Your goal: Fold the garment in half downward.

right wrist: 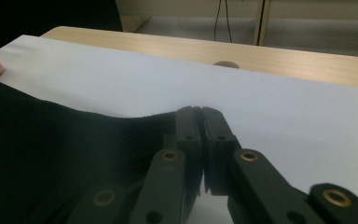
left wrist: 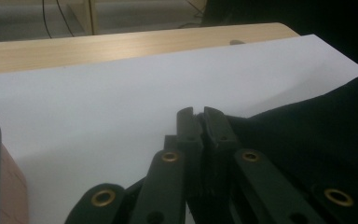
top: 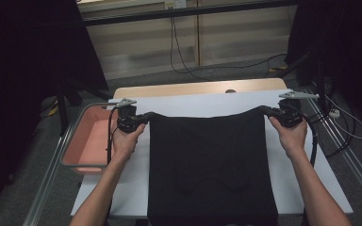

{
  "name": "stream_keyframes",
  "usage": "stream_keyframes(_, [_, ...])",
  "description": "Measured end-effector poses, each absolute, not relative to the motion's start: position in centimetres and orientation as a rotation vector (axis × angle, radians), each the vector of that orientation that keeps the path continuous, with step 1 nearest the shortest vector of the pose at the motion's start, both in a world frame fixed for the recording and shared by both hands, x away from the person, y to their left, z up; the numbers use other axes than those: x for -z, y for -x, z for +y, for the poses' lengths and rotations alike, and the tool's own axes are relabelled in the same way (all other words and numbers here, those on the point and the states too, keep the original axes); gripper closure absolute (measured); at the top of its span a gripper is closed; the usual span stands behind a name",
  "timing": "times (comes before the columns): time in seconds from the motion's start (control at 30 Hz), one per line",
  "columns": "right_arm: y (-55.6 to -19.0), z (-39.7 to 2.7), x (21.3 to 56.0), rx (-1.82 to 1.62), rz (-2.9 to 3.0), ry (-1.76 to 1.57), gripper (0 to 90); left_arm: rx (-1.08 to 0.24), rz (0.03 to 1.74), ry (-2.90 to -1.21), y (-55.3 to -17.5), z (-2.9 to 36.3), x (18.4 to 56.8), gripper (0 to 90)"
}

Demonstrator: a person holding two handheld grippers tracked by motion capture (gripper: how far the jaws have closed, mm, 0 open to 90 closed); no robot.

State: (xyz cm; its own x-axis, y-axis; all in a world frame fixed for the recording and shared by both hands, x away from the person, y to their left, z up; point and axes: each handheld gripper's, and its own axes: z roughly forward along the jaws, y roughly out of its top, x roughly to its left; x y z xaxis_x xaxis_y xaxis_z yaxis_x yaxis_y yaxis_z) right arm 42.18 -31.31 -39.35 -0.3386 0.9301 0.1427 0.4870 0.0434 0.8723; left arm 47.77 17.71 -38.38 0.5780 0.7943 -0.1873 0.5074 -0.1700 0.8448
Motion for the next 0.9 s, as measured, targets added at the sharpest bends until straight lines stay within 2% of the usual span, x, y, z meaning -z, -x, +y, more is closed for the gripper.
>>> stream_keyframes(0.9, [-47.1,-30.2,36.8,-1.248,1.825,-1.415,86.6,-0.435,1.089,-1.806,-51.9,17.3,36.3,86.5])
